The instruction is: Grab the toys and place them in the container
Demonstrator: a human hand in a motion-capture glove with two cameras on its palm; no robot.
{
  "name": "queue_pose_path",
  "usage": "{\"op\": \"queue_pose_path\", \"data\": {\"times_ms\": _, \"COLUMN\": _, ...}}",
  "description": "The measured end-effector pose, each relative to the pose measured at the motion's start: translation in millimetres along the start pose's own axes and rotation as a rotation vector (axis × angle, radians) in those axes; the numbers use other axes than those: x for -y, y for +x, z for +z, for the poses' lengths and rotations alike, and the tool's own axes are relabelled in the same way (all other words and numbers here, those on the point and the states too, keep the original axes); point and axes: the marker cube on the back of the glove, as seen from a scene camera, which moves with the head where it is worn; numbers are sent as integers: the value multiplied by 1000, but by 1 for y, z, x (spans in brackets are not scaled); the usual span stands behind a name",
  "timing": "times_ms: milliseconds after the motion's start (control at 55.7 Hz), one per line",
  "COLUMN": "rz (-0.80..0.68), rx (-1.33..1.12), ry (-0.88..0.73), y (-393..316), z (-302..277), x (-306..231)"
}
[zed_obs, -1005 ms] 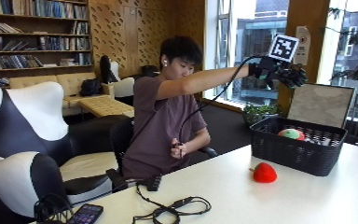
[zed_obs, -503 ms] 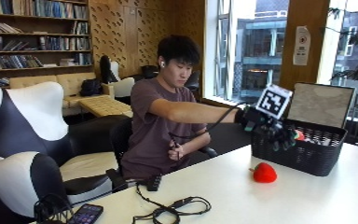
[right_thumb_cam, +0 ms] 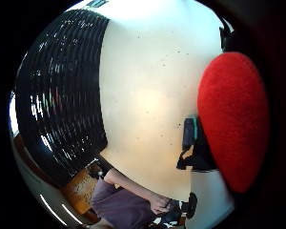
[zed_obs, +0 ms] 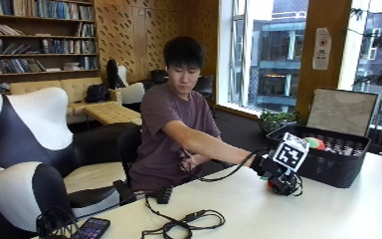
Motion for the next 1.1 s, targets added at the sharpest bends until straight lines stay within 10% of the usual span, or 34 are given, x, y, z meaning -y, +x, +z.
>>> {"op": "queue_pose_path", "data": {"times_ms": 628, "rz": -56, "rx": 81, "ry": 402, "y": -70, "z": -291, "x": -65}}
{"op": "queue_pose_path", "data": {"times_ms": 1095, "rz": -351, "rx": -93, "ry": 376, "y": -254, "z": -283, "x": -46}}
